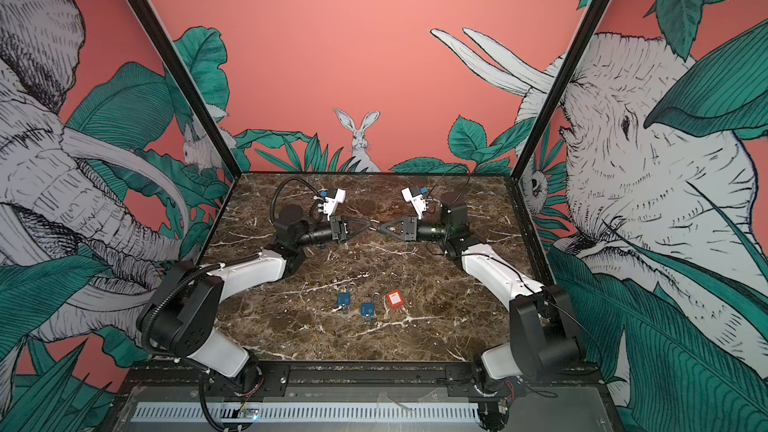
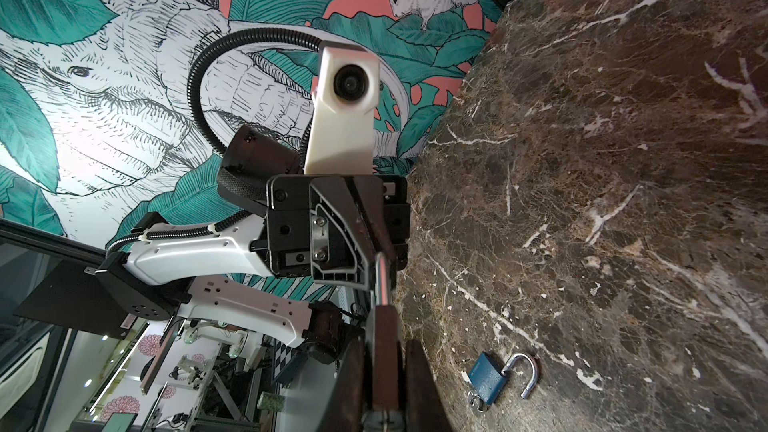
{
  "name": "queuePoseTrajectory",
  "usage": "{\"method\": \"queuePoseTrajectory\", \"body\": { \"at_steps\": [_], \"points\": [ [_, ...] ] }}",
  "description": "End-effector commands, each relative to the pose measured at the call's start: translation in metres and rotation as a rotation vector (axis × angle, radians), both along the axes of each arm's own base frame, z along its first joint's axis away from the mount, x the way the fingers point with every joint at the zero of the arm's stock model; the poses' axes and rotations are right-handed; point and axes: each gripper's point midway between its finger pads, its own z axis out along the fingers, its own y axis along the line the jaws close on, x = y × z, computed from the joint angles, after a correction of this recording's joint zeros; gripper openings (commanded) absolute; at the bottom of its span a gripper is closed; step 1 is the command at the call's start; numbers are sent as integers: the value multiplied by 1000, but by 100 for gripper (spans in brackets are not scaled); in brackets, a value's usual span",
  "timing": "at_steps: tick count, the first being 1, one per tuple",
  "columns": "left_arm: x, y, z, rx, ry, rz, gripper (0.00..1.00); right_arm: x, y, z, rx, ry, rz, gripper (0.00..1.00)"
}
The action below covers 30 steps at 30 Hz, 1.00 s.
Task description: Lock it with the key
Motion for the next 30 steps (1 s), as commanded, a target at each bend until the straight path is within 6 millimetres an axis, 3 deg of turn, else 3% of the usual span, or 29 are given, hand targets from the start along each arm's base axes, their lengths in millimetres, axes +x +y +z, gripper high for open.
{"method": "queuePoseTrajectory", "body": {
  "at_steps": [1,14,23,30],
  "points": [
    [-29,-6,33,-37,-149,-65,0,2,5,21,71,-51,5,0],
    [-47,-11,37,-38,-195,-106,0,12,9,35,97,-68,-4,0],
    [-71,-29,49,-85,-237,-214,0,11,34,32,53,-94,38,0],
    [-80,-34,47,-72,-243,-247,0,18,45,30,59,-87,38,0]
  ]
}}
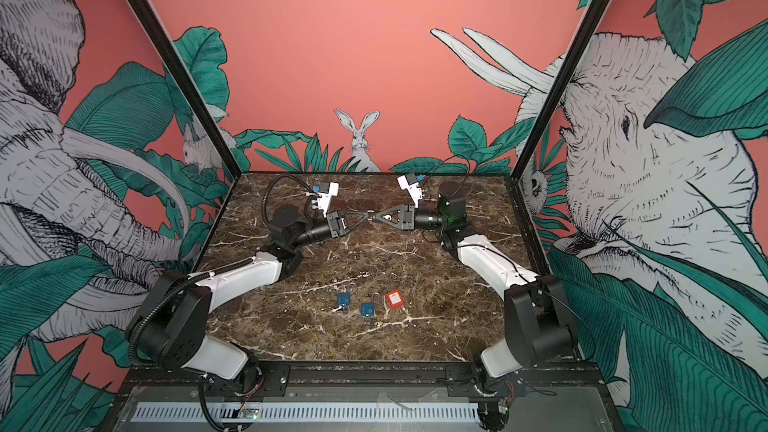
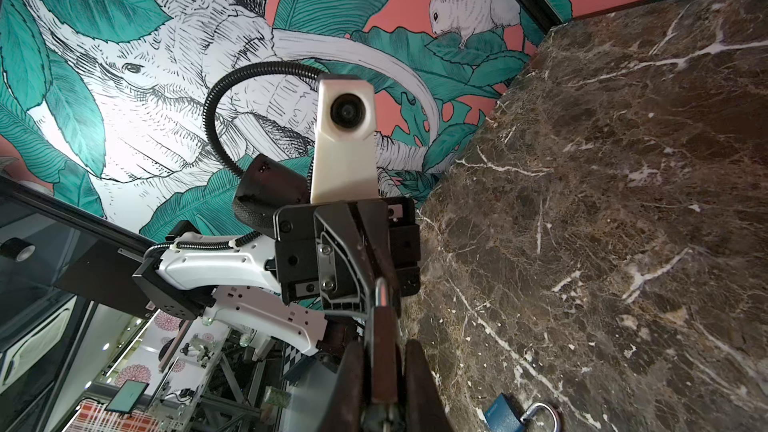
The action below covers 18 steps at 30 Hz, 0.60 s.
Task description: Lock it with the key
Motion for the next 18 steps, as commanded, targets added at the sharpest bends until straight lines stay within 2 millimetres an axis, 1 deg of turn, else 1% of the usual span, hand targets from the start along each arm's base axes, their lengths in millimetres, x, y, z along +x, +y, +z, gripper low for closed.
{"method": "queuePoseTrajectory", "body": {
  "at_steps": [1,3,5,7,8,9,10,11,12,15,18],
  "points": [
    [-82,-35,17,-3,-117,-333,0,4,29,2,5,-32,-18,0],
    [-74,-33,10,27,-102,-284,0,3,27,0,2,-20,-18,0],
    [-58,-24,1,67,-76,-197,2,2,21,-4,-12,0,-27,0],
    [-38,-6,-5,77,-69,-89,13,0,14,-12,-33,40,-36,0],
    [-28,5,-5,69,-64,-39,20,-4,10,-17,-46,60,-33,0],
    [-20,15,-4,51,-64,2,23,-7,7,-20,-55,73,-26,0],
    [-13,22,-3,35,-60,32,24,-11,5,-24,-63,87,-24,0],
    [-8,28,-2,20,-59,49,27,-14,2,-29,-71,98,-21,0],
    [-6,29,-1,13,-62,50,28,-17,1,-31,-72,105,-16,0],
    [-6,24,1,0,-66,18,29,-25,-1,-37,-70,122,-4,0],
    [-7,21,1,-32,-60,-15,29,-30,-2,-35,-59,112,8,0]
  ]
}}
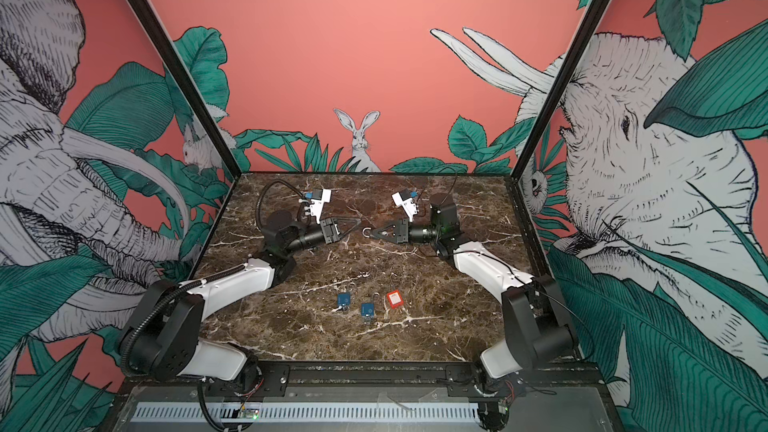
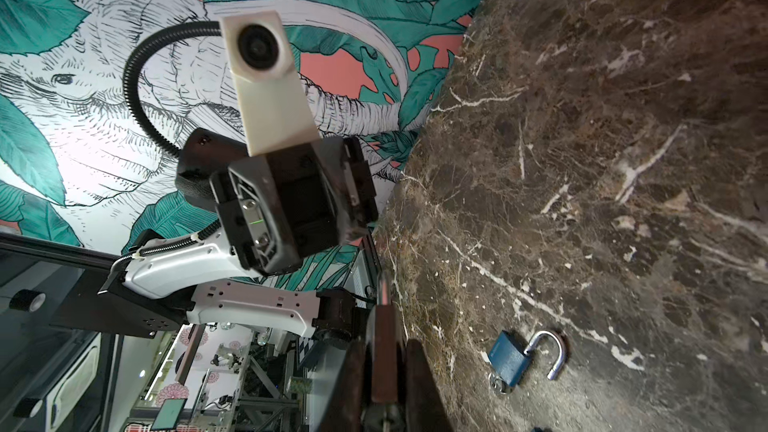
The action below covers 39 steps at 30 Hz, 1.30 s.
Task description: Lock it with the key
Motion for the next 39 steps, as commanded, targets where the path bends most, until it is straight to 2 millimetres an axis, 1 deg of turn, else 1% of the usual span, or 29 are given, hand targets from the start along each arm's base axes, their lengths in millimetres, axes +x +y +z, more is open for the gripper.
{"method": "queuePoseTrajectory", "body": {
  "at_steps": [1,4,10,14,20,22,25,27,28,32,39],
  "points": [
    [-9,-4,18,-62,-56,-72,27,-7,-3,21,38,-77,14,0],
    [-13,-7,15,-66,-45,-104,26,-6,-3,24,47,-88,7,0],
    [-14,-6,-5,-5,-14,-97,28,-4,-3,40,83,-122,8,0],
    [-20,-8,-5,0,-20,-120,28,-2,-2,47,89,-134,5,0],
    [-23,-14,-8,15,-15,-147,27,0,-1,56,100,-153,9,0],
    [-24,-17,-8,15,-13,-157,26,0,0,56,99,-149,10,0],
    [-26,-21,-7,11,-15,-173,20,1,0,56,98,-149,8,0],
    [-25,-23,-5,6,-15,-173,14,2,1,54,95,-143,10,0],
    [-24,-23,-4,0,-16,-175,12,3,1,53,94,-142,9,0],
    [-23,-24,0,-24,-10,-179,10,4,1,49,84,-136,9,0],
    [-23,-26,7,-57,-6,-182,9,4,2,45,81,-134,12,0]
  ]
}}
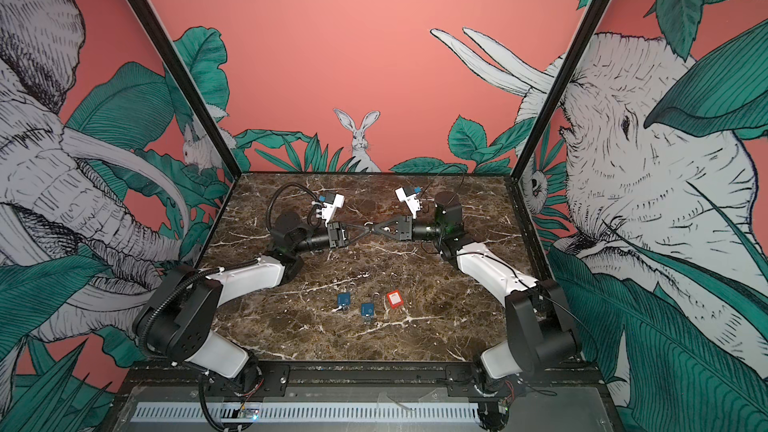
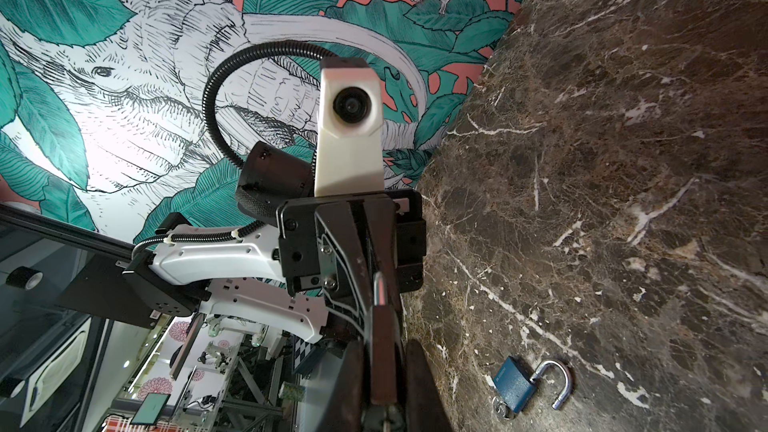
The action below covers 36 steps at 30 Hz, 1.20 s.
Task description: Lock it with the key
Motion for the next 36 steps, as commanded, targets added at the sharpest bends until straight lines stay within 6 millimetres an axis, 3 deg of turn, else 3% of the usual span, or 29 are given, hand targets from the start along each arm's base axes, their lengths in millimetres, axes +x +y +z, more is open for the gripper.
{"method": "queuePoseTrajectory", "body": {
  "at_steps": [1,3,7,13,16,19,23,28,33,36],
  "points": [
    [-6,-5,23,-50,-91,-20,9,2,4,16,24,-41,6,0],
    [-5,-5,22,-49,-88,-18,17,1,4,16,26,-45,9,0],
    [-4,-6,19,-44,-79,-17,18,1,4,16,25,-42,9,0],
    [-3,-8,16,-39,-71,-20,11,1,4,14,22,-37,13,0],
    [-2,-8,17,-41,-72,-17,1,2,4,10,16,-26,8,0],
    [-1,-7,17,-41,-66,2,0,4,2,10,10,-23,-7,0],
    [4,-3,14,-46,-49,45,0,5,-2,11,8,-30,-30,15],
    [6,-2,9,-52,-32,60,0,4,-5,12,8,-33,-40,22],
    [10,-2,6,-63,-15,67,0,5,-8,12,9,-36,-54,22],
    [11,-3,5,-63,-7,67,0,5,-10,13,11,-38,-58,15]
  ]
}}
